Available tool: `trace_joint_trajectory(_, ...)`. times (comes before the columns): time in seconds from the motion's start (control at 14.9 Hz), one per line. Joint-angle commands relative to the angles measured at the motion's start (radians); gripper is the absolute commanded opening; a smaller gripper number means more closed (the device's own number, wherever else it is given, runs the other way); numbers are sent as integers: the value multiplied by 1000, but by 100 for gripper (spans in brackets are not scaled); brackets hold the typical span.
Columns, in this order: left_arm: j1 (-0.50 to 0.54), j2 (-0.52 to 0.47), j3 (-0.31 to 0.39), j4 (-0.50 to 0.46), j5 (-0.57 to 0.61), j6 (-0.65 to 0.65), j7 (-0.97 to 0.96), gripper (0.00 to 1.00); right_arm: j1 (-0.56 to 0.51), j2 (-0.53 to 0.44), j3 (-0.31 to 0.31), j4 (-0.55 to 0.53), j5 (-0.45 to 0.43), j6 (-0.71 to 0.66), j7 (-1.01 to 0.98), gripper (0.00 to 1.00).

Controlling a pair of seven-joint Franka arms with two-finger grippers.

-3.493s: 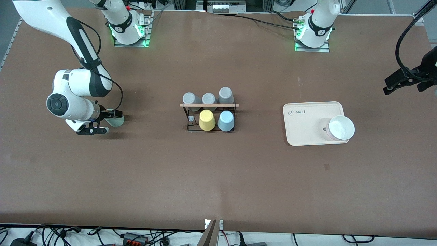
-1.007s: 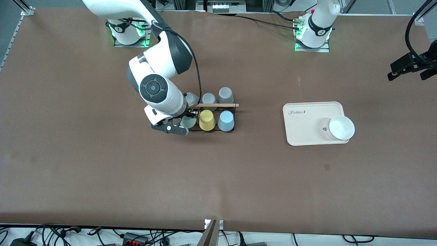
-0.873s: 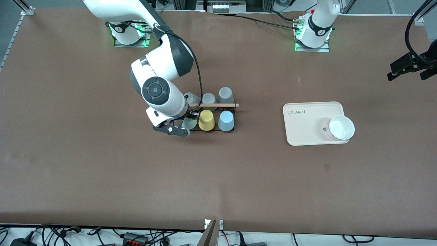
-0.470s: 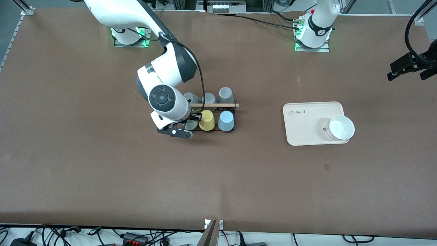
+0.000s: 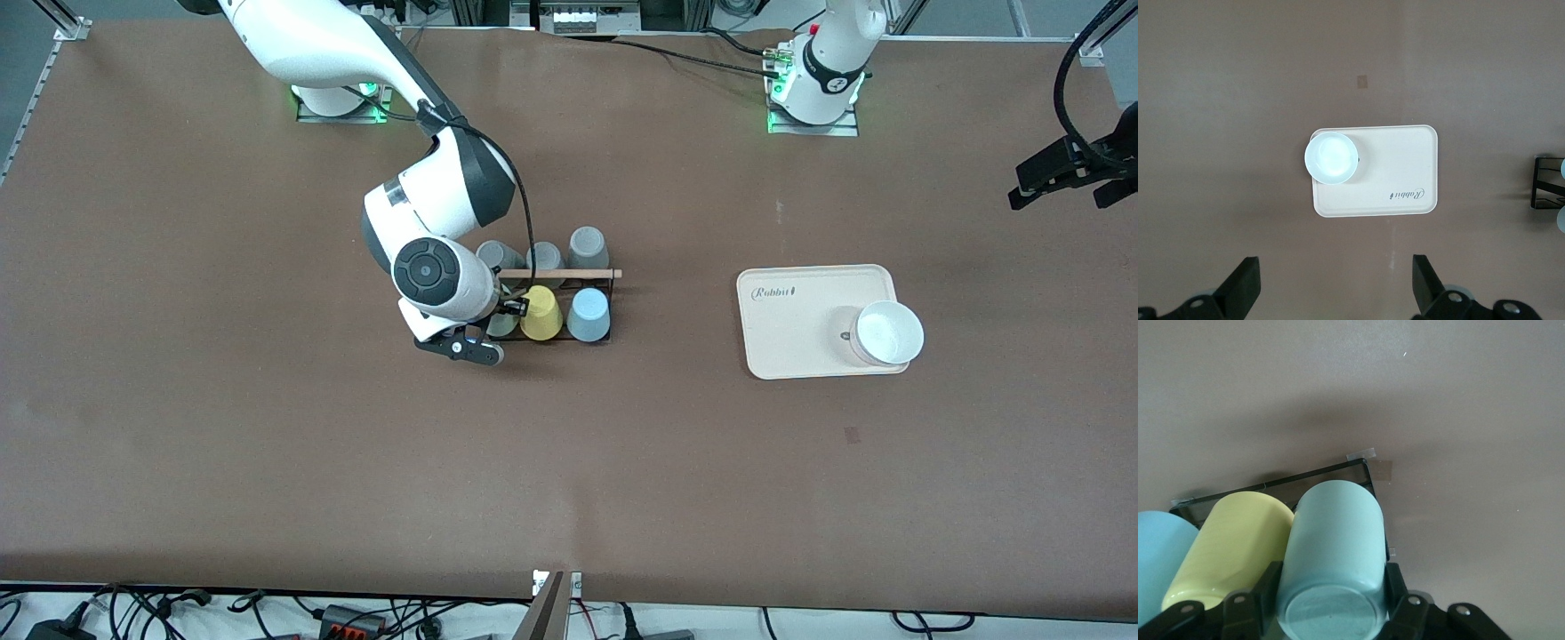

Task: Hang scattered cups on rack with three cups
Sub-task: 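Set the pale green cup beside the yellow cup and open the right gripper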

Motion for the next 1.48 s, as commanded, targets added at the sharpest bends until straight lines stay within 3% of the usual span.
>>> trace_joint_trajectory(0.0,4,8,-3,18,-3,-17,22,100,1,17,-3,30,18,-6,25,99)
trace_joint_trajectory(0.54,4,8,-3,18,-3,-17,22,100,-32,-32,-31,128,5,-45,39,100)
trace_joint_trajectory(0.87,4,10,-3,16,-3,-17,23,100,-80,-118,-80,137,-70,-69,13,100)
trace_joint_trajectory(1.14,6,8,-3,16,-3,-17,23,100,-219,-162,-85,137,-73,-114,-290,100)
trace_joint_trajectory(1.41,6,8,-3,16,-3,-17,23,100,-304,-230,-105,137,-94,-167,-389,100)
